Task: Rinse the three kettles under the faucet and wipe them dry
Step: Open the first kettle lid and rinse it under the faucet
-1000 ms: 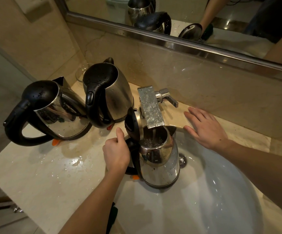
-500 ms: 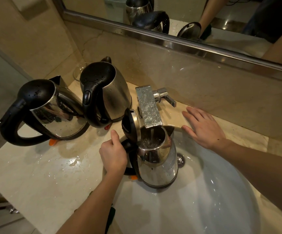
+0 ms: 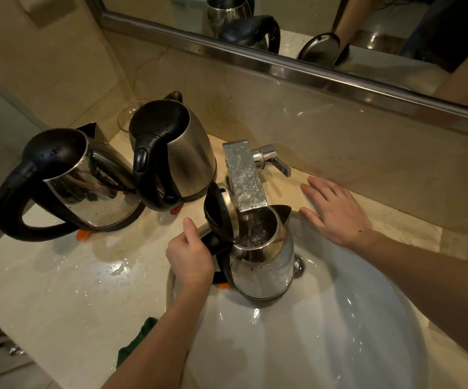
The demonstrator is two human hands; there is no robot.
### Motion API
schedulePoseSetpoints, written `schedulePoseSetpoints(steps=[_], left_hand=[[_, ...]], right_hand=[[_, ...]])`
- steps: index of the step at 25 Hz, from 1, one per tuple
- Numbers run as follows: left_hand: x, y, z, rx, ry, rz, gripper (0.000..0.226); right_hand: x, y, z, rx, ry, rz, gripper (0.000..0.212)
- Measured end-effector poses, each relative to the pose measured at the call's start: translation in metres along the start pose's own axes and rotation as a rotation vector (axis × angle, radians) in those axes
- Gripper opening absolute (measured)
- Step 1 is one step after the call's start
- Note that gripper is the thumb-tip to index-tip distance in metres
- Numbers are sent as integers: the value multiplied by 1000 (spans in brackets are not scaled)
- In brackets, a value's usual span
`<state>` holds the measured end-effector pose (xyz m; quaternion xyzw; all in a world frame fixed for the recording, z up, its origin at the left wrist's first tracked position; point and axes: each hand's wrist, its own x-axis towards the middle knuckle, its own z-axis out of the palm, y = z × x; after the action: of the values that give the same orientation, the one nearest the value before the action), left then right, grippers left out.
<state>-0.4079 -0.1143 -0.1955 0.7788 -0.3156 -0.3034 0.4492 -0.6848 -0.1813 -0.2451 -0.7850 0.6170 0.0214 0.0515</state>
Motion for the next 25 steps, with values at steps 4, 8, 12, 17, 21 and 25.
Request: schedulePoseSetpoints(steps=[4, 8, 12, 17, 21, 25], left_hand=[[1, -9, -1, -6, -35, 24, 58], [3, -11, -2, 1, -63, 40, 58], [6, -9, 0, -24, -49, 33, 61], [6, -10, -3, -21, -53, 27, 62], [3, -9, -4, 1, -85, 25, 60], [4, -7, -2, 12, -89, 30, 60]], right_hand=[[0, 0, -1, -5, 4, 5, 73], [1, -2, -1, -3, -4, 8, 76], [0, -2, -2, 5, -4, 12, 77], [1, -1, -1, -5, -3, 13, 74], [1, -1, 1, -9, -5, 8, 73], [1, -1, 0, -3, 0, 8, 72]])
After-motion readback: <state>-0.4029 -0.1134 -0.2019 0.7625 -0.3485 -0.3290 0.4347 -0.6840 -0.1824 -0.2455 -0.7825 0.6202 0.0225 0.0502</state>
